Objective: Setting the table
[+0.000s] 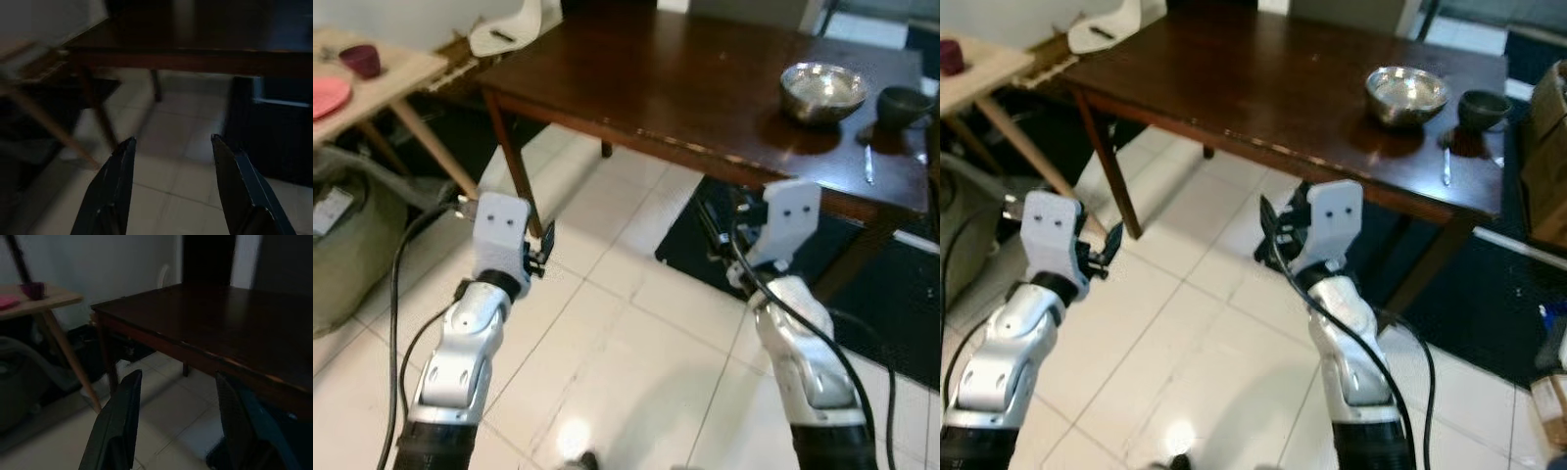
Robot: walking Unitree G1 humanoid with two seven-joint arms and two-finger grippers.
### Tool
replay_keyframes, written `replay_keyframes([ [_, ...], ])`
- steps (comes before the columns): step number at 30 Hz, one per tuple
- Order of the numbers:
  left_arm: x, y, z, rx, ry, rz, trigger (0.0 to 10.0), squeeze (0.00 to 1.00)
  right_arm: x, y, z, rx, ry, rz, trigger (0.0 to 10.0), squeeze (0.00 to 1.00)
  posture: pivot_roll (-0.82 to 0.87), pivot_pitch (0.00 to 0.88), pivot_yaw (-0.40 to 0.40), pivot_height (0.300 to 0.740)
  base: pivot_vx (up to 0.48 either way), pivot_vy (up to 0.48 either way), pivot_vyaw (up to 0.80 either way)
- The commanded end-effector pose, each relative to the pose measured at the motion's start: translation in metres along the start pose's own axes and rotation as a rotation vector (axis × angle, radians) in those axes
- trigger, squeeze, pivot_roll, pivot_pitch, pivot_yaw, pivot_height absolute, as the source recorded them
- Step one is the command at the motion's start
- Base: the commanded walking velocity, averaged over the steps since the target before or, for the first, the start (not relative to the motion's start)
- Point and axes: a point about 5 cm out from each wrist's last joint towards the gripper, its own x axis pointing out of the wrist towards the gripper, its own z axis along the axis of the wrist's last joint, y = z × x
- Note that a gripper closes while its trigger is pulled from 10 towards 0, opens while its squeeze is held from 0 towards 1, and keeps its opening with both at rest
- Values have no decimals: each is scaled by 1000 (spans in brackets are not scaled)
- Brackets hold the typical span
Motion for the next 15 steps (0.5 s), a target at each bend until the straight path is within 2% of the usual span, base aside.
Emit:
replay_keyframes([
  [1,-1,-1,-5,-11,27,-2,10000,0,-2,2,-4,1,16,7,10000,0,-108,4,60,740,0,0,763],
  [15,0,2,-5,18,23,19,10000,0,-2,2,-5,5,14,1,10000,0,-108,5,63,740,0,0,762],
])
